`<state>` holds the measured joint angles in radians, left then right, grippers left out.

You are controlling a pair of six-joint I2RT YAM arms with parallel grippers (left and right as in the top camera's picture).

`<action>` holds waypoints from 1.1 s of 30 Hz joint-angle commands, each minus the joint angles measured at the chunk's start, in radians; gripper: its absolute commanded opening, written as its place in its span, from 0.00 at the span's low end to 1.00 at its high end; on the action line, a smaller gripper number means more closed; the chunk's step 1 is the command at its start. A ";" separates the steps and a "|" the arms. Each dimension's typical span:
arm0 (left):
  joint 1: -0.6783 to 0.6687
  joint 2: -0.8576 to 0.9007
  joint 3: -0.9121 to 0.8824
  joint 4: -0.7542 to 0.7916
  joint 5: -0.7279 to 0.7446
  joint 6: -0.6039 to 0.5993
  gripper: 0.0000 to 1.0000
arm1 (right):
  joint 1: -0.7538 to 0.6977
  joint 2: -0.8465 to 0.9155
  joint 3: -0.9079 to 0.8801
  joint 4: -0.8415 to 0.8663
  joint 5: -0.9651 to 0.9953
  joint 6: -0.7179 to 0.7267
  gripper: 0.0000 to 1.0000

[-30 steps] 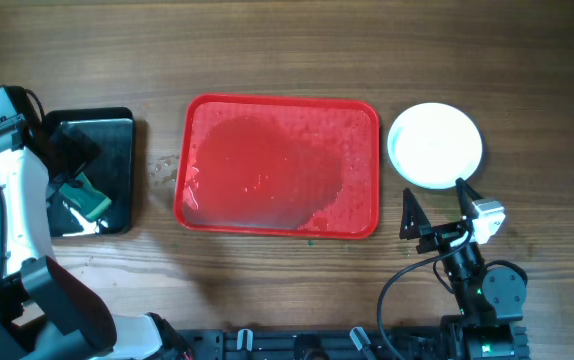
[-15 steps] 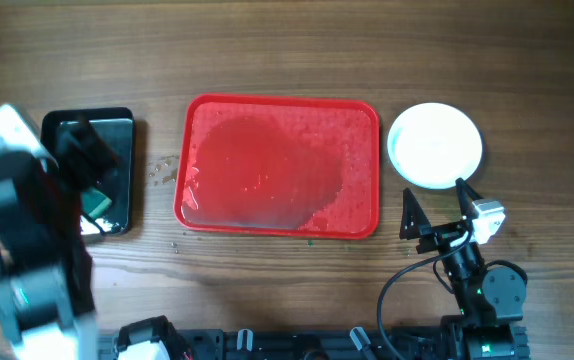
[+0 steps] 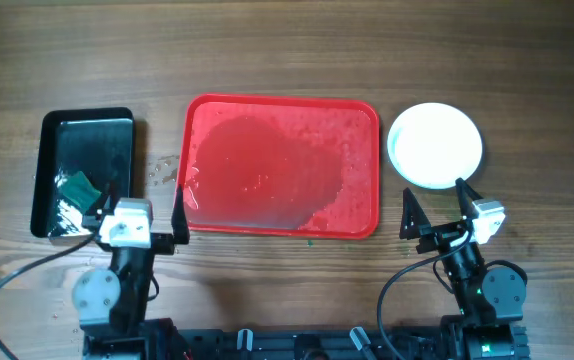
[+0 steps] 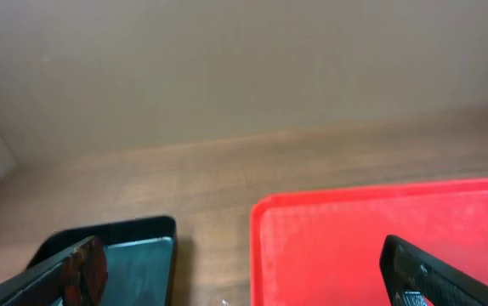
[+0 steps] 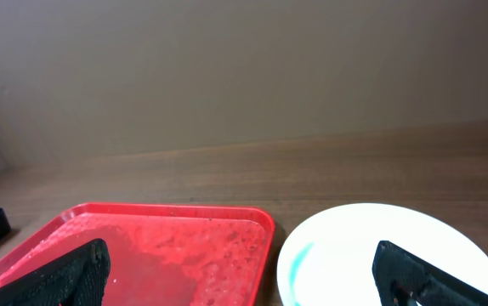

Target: Clean dirty plates on tray and stack at the side

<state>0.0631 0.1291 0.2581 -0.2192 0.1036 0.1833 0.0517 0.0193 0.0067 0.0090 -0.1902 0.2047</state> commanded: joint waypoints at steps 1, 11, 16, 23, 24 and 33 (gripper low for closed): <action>-0.006 -0.071 -0.105 0.079 0.010 0.023 1.00 | 0.004 -0.008 -0.002 0.006 -0.004 0.007 1.00; -0.006 -0.126 -0.253 0.148 -0.003 -0.016 1.00 | 0.004 -0.008 -0.002 0.006 -0.004 0.007 1.00; -0.006 -0.125 -0.253 0.151 -0.003 -0.014 1.00 | 0.004 -0.008 -0.001 0.006 -0.004 0.007 1.00; -0.006 -0.122 -0.253 0.151 -0.003 -0.014 1.00 | 0.004 -0.008 -0.002 0.006 -0.004 0.007 1.00; -0.006 -0.122 -0.253 0.151 -0.003 -0.014 1.00 | 0.004 -0.008 -0.002 0.006 -0.004 0.007 1.00; -0.006 -0.122 -0.253 0.151 -0.003 -0.014 1.00 | 0.004 -0.008 -0.002 0.006 -0.004 0.007 1.00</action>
<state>0.0631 0.0128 0.0124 -0.0669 0.1028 0.1783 0.0517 0.0193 0.0067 0.0090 -0.1902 0.2050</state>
